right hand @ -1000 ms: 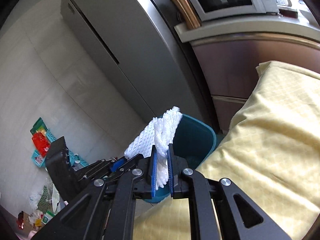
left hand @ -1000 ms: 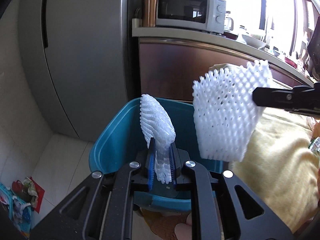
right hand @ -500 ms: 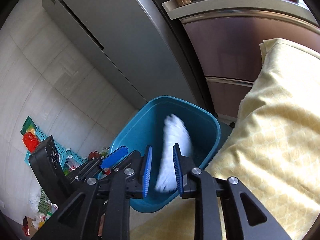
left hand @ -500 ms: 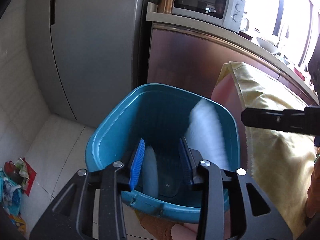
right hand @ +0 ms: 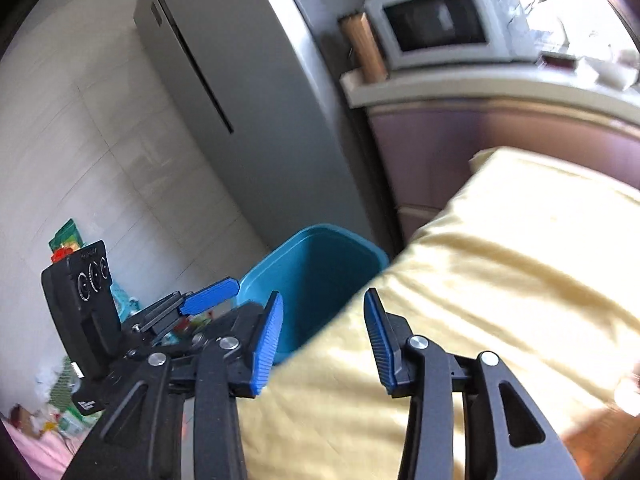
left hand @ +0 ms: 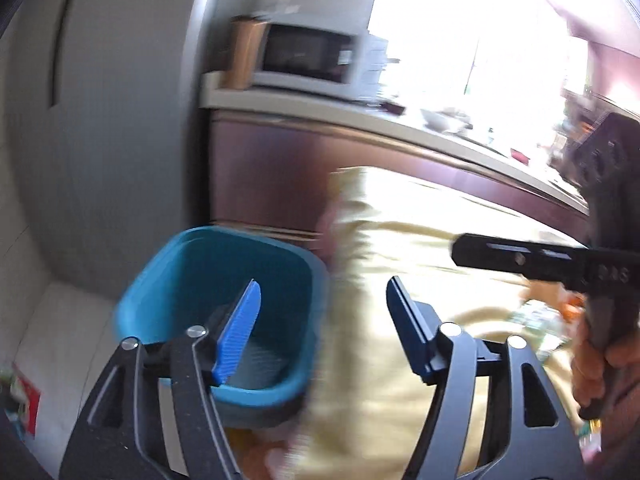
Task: Collect trash
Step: 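Open both tools to drop the foam nets into the blue bin, then grasp the blue-dotted paper cup with the right tool while the left grasps the clear wrapper, then carry the paper cup and clear wrapper over the blue bin, then open both tools to drop the cup and wrapper into the bin, then move both open tools back over the table trash, then grasp the copper snack wrapper with the left tool while the right grasps a white tissue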
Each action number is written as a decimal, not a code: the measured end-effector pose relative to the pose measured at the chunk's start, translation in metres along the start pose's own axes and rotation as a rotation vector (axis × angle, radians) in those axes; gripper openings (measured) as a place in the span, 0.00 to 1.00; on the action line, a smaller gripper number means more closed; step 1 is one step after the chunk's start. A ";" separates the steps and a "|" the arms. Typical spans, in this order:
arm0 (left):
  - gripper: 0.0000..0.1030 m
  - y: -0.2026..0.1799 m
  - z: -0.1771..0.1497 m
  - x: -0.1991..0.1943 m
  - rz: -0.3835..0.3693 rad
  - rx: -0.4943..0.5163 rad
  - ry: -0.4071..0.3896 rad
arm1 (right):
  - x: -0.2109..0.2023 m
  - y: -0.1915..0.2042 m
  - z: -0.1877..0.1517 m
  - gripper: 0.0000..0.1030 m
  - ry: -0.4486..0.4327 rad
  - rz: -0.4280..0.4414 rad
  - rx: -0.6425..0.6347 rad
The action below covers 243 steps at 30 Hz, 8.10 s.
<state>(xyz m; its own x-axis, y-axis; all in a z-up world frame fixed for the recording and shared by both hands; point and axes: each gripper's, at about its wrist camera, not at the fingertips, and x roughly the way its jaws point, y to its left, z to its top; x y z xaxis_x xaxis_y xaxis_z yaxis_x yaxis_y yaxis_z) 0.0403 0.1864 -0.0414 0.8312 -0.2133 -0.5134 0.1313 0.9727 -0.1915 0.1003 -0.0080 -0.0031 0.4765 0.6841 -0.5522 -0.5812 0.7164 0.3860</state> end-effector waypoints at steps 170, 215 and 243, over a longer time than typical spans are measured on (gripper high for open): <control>0.53 0.108 -0.030 0.071 0.297 -0.158 0.241 | 0.146 0.007 0.035 0.57 0.227 0.023 0.058; 0.79 -0.194 -0.009 0.069 -0.320 0.307 0.191 | -0.168 -0.127 -0.085 0.61 -0.182 -0.337 0.198; 0.44 -0.225 -0.012 0.106 -0.379 0.331 0.362 | -0.155 -0.160 -0.092 0.56 -0.157 -0.335 0.274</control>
<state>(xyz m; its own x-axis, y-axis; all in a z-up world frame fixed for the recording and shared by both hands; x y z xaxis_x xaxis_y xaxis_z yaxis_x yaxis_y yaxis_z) 0.0926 -0.0564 -0.0627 0.4658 -0.5107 -0.7227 0.5903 0.7877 -0.1761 0.0584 -0.2410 -0.0473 0.7144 0.4065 -0.5696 -0.1928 0.8968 0.3982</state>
